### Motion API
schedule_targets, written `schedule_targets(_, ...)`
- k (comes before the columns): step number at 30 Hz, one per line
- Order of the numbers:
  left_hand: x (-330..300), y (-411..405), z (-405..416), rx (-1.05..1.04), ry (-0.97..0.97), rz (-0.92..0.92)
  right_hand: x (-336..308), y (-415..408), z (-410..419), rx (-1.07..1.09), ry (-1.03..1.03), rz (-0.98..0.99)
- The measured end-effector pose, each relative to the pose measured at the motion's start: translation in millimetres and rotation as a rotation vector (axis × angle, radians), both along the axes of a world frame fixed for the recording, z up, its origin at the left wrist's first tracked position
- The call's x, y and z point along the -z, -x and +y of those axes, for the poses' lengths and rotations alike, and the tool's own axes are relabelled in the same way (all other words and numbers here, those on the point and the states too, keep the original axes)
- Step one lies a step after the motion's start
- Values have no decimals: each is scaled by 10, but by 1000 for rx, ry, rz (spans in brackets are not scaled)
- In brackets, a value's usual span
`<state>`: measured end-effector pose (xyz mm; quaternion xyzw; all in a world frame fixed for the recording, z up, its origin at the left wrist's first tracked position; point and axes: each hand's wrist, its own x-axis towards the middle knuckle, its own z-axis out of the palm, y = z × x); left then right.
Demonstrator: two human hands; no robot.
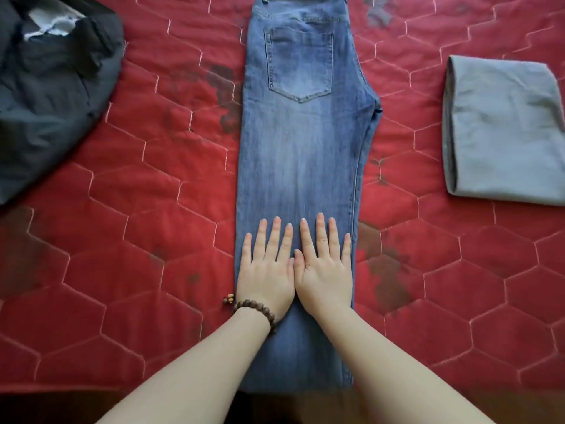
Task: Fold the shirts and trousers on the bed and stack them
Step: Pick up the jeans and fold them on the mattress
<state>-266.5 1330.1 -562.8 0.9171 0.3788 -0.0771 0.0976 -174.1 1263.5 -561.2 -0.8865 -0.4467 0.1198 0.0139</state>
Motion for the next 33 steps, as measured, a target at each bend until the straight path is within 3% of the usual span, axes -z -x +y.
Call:
schedule_targets(14, 31, 1253, -1599, 51, 23, -35, 87, 1194, -1666, -87, -6, -40)
schedule_targets(22, -209, 1356, -1747, 55, 90, -18, -132, 1318, -1746, -86, -19, 37)
schedule_targets(24, -309, 1308, -1625, -15, 108, -101, -247, 1208, -1671, -18, -186, 125)
schedule_targets(27, -429, 1131, -1291, -314, 197, -240, -401, 932, -1461, 262, -376, 335)
schedule_targets(33, -496, 854, -875, -704, 375, -394, -492, 647, -1107, 708, -325, 644)
